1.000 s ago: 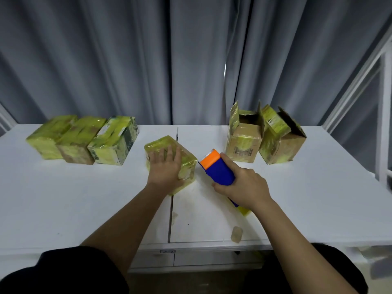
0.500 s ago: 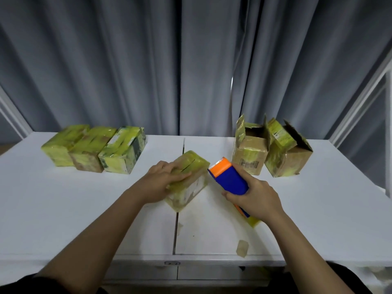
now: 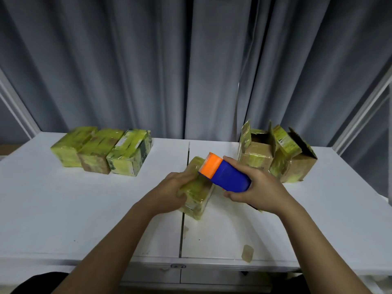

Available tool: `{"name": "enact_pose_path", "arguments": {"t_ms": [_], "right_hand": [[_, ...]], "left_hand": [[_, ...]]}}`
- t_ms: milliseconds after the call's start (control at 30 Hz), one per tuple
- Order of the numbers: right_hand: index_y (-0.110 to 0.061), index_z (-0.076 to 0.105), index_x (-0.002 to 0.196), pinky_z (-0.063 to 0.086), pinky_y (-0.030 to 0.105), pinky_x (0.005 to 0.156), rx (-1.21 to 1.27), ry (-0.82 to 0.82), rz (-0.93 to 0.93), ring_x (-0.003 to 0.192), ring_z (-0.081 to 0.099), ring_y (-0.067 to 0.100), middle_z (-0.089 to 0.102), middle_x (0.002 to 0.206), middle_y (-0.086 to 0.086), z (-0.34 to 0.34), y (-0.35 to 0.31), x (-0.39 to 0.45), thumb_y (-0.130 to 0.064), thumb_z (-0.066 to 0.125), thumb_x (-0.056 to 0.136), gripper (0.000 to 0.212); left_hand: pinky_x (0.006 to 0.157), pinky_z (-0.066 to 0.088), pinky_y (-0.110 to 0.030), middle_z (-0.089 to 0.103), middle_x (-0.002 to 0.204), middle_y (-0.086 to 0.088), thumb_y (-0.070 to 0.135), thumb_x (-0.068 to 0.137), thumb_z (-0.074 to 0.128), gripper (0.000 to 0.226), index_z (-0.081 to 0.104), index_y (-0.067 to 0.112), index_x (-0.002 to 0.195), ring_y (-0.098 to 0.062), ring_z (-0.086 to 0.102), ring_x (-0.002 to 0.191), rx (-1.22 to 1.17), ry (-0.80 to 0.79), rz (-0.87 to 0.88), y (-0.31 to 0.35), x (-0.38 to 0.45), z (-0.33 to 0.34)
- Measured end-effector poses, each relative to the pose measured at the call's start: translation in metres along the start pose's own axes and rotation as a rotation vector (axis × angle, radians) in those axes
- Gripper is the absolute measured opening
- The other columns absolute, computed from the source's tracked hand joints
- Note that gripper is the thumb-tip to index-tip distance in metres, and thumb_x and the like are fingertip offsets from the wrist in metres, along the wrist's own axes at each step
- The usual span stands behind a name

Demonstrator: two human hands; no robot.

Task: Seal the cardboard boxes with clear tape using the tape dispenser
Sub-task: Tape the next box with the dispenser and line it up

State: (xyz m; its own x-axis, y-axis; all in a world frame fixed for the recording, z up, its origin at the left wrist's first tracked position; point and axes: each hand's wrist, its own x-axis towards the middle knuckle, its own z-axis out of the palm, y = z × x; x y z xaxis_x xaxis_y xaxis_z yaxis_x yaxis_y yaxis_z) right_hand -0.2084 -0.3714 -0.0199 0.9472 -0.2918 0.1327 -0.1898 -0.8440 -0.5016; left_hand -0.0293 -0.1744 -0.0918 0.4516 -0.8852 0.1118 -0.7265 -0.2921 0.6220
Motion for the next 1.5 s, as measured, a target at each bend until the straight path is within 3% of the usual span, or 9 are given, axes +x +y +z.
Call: {"name": "enact_pose_path", "arguments": {"t_ms": [133, 267, 367, 633, 833, 933, 1133, 1367, 1500], "right_hand": [[-0.057, 0.026, 0.141, 0.05, 0.022, 0.073, -0.105, -0.045, -0.056, 0.095, 0.054, 0.005, 0.055, 0.111, -0.021, -0.019, -0.015, 0.005, -0.051, 0.076, 0.072, 0.085], [-0.057, 0.026, 0.141, 0.052, 0.027, 0.078, -0.158, -0.101, -0.095, 0.096, 0.054, 0.007, 0.053, 0.111, -0.022, -0.029, -0.032, 0.009, -0.056, 0.074, 0.071, 0.085], [-0.055, 0.025, 0.142, 0.053, 0.027, 0.08, -0.14, -0.128, -0.109, 0.098, 0.054, 0.007, 0.051, 0.114, -0.023, -0.031, -0.042, 0.008, -0.056, 0.075, 0.072, 0.086], [-0.055, 0.026, 0.141, 0.051, 0.022, 0.078, -0.148, -0.157, -0.118, 0.099, 0.053, 0.005, 0.049, 0.115, -0.024, -0.027, -0.058, 0.002, -0.056, 0.075, 0.072, 0.085], [-0.055, 0.024, 0.143, 0.05, 0.018, 0.073, -0.148, -0.192, -0.014, 0.095, 0.055, 0.005, 0.052, 0.114, -0.021, -0.022, -0.069, 0.002, -0.067, 0.068, 0.072, 0.084], [-0.052, 0.025, 0.144, 0.051, 0.019, 0.073, -0.092, -0.206, 0.015, 0.094, 0.057, 0.006, 0.053, 0.112, -0.018, -0.019, -0.075, 0.004, -0.068, 0.066, 0.073, 0.084], [-0.053, 0.029, 0.142, 0.055, 0.028, 0.08, -0.058, -0.216, 0.085, 0.095, 0.058, 0.008, 0.056, 0.112, -0.016, -0.024, -0.073, 0.001, -0.072, 0.065, 0.069, 0.083], [-0.051, 0.038, 0.14, 0.054, 0.025, 0.081, -0.072, -0.288, 0.147, 0.095, 0.059, 0.007, 0.058, 0.112, -0.016, -0.036, -0.072, 0.003, -0.064, 0.069, 0.071, 0.077], [-0.048, 0.035, 0.142, 0.054, 0.029, 0.084, -0.182, -0.364, 0.166, 0.098, 0.059, 0.009, 0.057, 0.116, -0.014, -0.024, -0.071, 0.01, -0.065, 0.068, 0.07, 0.081]], "left_hand": [[0.1, 0.041, -0.025, 0.053, 0.127, 0.009, 0.008, 0.096, 0.044, 0.036, 0.053, 0.026, 0.126, -0.007, 0.05, 0.116, -0.329, 0.301, -0.151, 0.03, 0.003, -0.024], [0.094, 0.048, -0.025, 0.062, 0.121, 0.001, 0.029, 0.102, 0.036, 0.03, 0.058, 0.022, 0.121, -0.015, 0.059, 0.112, -0.673, 0.262, -0.271, 0.05, 0.006, -0.038], [0.088, 0.051, -0.024, 0.063, 0.117, -0.001, 0.033, 0.101, 0.04, 0.032, 0.058, 0.019, 0.123, -0.016, 0.06, 0.108, -0.75, 0.241, -0.313, 0.055, 0.004, -0.04], [0.075, 0.053, -0.02, 0.066, 0.094, -0.002, 0.02, 0.095, 0.055, 0.005, 0.06, 0.018, 0.094, -0.013, 0.063, 0.089, -0.753, 0.282, -0.325, 0.05, -0.004, -0.047], [0.064, 0.047, -0.02, 0.06, 0.083, 0.001, 0.016, 0.094, 0.057, 0.012, 0.057, 0.018, 0.082, -0.01, 0.056, 0.074, -0.597, 0.334, -0.376, 0.048, 0.001, -0.052], [0.069, 0.046, -0.024, 0.059, 0.085, 0.002, 0.015, 0.094, 0.055, 0.018, 0.056, 0.019, 0.077, -0.012, 0.055, 0.079, -0.546, 0.38, -0.393, 0.048, 0.006, -0.056], [0.078, 0.041, -0.029, 0.057, 0.095, 0.003, 0.026, 0.098, 0.048, 0.01, 0.052, 0.018, 0.093, -0.019, 0.054, 0.091, -0.127, 0.47, -0.394, 0.037, 0.009, -0.066], [0.082, 0.044, -0.033, 0.058, 0.098, 0.001, 0.028, 0.098, 0.047, 0.013, 0.052, 0.017, 0.096, -0.021, 0.054, 0.094, -0.056, 0.433, -0.411, 0.016, 0.01, -0.06], [0.085, 0.052, -0.04, 0.058, 0.092, -0.004, 0.024, 0.097, 0.05, 0.012, 0.051, 0.012, 0.094, -0.025, 0.06, 0.085, -0.294, 0.364, -0.469, -0.001, 0.006, -0.035]]}}
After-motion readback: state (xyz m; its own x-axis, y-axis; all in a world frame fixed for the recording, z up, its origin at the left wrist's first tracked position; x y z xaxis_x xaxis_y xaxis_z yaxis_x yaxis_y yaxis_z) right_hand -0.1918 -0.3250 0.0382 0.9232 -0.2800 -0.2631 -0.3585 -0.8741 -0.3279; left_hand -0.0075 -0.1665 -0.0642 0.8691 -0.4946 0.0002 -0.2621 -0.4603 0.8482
